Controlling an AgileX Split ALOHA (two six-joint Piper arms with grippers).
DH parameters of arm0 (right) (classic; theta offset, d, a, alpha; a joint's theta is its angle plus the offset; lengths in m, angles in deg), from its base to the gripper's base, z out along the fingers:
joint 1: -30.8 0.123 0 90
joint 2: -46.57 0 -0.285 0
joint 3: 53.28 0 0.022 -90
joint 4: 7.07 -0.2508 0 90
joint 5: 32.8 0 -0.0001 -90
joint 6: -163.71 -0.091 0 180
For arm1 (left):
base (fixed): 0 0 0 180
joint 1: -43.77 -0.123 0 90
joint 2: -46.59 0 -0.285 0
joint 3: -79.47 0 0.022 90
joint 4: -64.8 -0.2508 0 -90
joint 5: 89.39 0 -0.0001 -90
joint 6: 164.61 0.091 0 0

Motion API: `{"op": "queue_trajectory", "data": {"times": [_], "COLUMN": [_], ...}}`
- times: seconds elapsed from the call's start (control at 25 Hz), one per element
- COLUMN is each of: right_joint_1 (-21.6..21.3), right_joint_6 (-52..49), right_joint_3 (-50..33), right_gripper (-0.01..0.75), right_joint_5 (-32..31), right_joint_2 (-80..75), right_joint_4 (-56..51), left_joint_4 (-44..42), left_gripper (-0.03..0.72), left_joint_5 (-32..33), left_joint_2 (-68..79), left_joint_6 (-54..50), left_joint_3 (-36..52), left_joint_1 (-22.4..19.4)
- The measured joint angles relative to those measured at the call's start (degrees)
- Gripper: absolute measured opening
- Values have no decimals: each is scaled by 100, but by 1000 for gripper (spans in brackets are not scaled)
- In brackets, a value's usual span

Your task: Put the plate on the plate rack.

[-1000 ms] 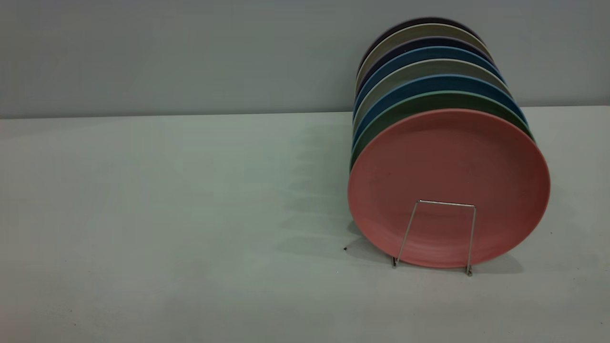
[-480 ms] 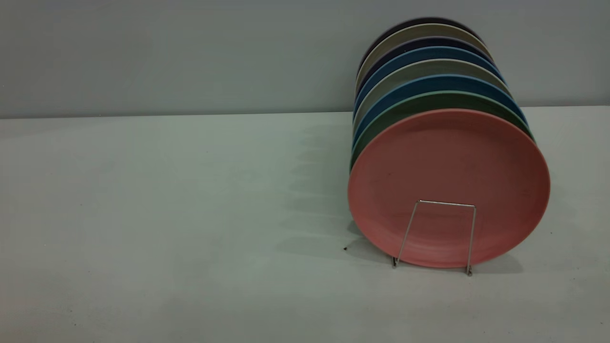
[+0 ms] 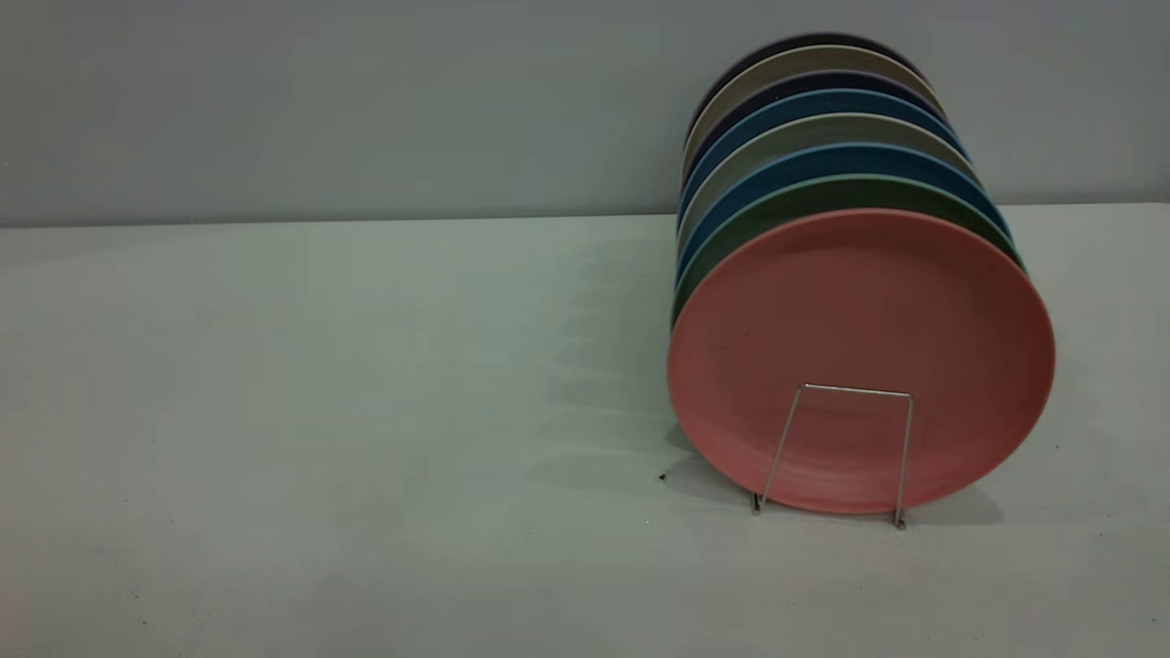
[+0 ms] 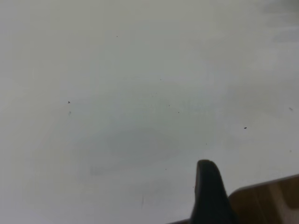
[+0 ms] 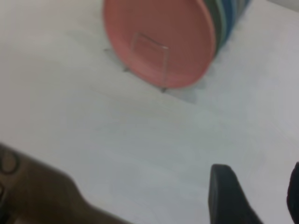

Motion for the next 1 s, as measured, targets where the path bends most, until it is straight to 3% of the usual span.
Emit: {"op": "queue_trajectory", "data": {"times": [0.2, 1.0], "right_joint_1": [-631, -675], "right_joint_6": [0, 0], "right_joint_3": [0, 0], "right_gripper": [329, 329], "right_joint_5": [0, 0], "right_joint_2": [0, 0], "right_joint_4": [-7, -7], "left_joint_4": [-2, -13], "left_gripper": [499, 499], "left_joint_5": [0, 0], "left_joint_2": [0, 0], "left_joint_6": [-5, 0], "left_joint_3": [0, 0], "left_joint_1": [-77, -378]}}
